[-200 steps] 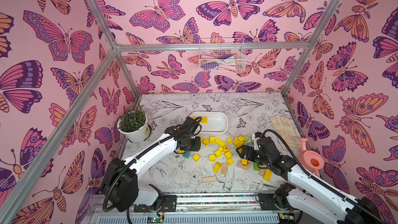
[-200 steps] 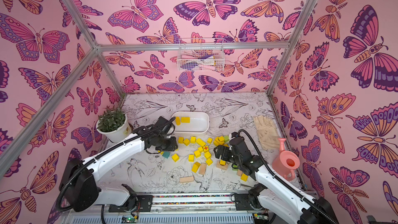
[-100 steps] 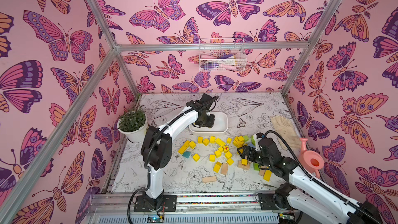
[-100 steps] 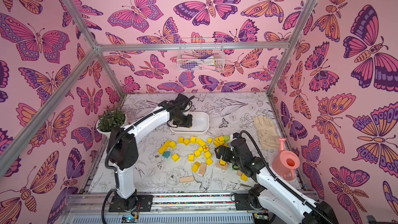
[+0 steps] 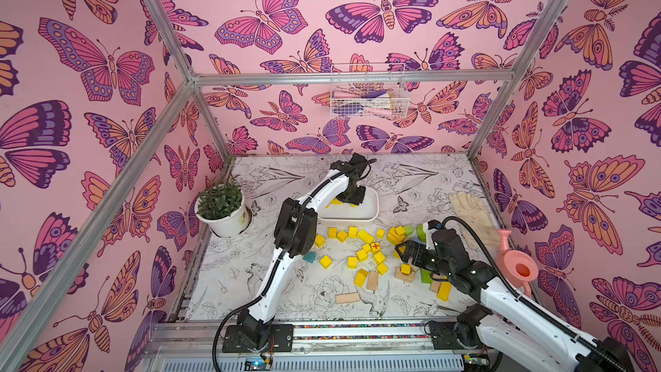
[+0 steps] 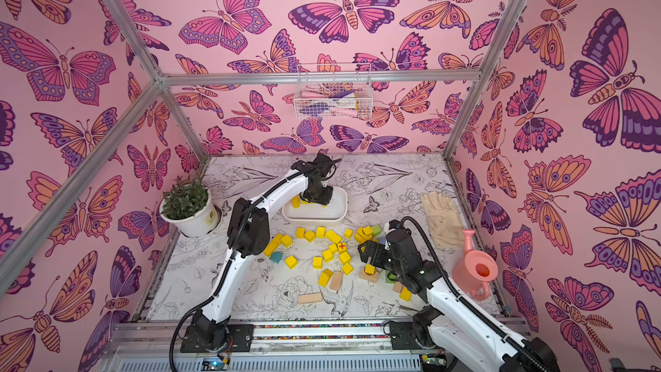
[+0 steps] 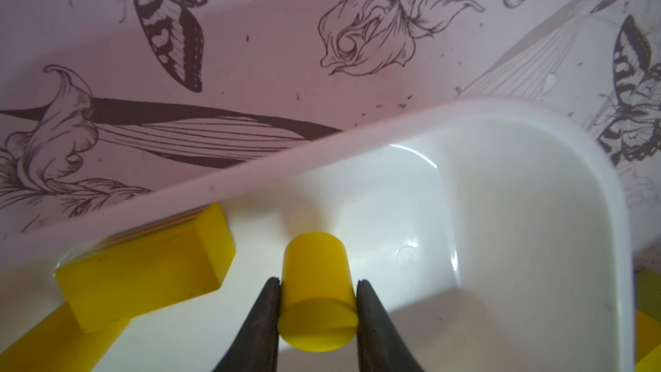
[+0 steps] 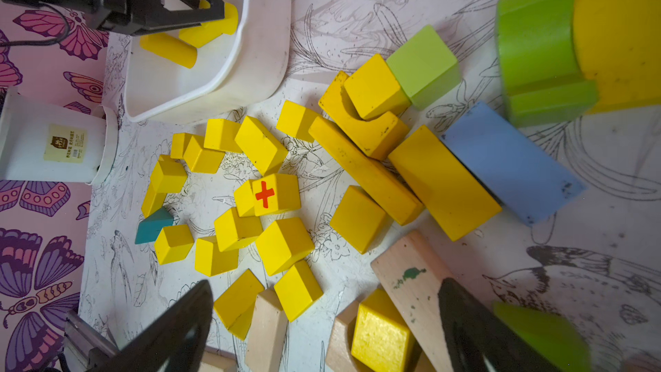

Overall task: Pick out the yellow building blocks
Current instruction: Place the building block in the storage box.

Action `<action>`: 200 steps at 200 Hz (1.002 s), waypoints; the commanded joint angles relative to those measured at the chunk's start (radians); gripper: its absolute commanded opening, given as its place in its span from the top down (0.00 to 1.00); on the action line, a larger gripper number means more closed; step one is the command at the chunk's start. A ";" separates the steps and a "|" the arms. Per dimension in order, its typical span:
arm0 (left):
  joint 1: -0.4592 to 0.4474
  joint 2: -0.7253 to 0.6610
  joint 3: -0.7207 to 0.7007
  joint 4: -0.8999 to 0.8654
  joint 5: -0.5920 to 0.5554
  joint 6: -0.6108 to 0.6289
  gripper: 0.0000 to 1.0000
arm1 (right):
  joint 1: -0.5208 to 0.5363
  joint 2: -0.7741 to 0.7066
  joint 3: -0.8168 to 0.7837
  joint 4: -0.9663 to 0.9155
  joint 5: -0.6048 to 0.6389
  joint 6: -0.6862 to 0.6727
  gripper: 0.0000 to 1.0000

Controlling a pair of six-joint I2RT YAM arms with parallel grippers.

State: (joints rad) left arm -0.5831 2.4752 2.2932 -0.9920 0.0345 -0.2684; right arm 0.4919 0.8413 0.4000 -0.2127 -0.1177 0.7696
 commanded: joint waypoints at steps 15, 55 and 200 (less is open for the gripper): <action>0.005 0.019 0.045 -0.065 -0.077 0.017 0.72 | -0.015 0.007 -0.013 0.027 -0.026 -0.009 0.02; 0.002 0.026 0.051 -0.065 -0.111 0.029 0.72 | -0.019 0.017 -0.013 0.035 -0.033 -0.009 0.02; -0.001 0.047 0.103 -0.066 -0.145 0.038 0.58 | -0.025 0.030 -0.008 0.032 -0.035 -0.009 0.02</action>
State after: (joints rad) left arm -0.5831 2.5084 2.3764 -1.0267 -0.0849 -0.2405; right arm 0.4725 0.8661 0.3927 -0.1822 -0.1509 0.7696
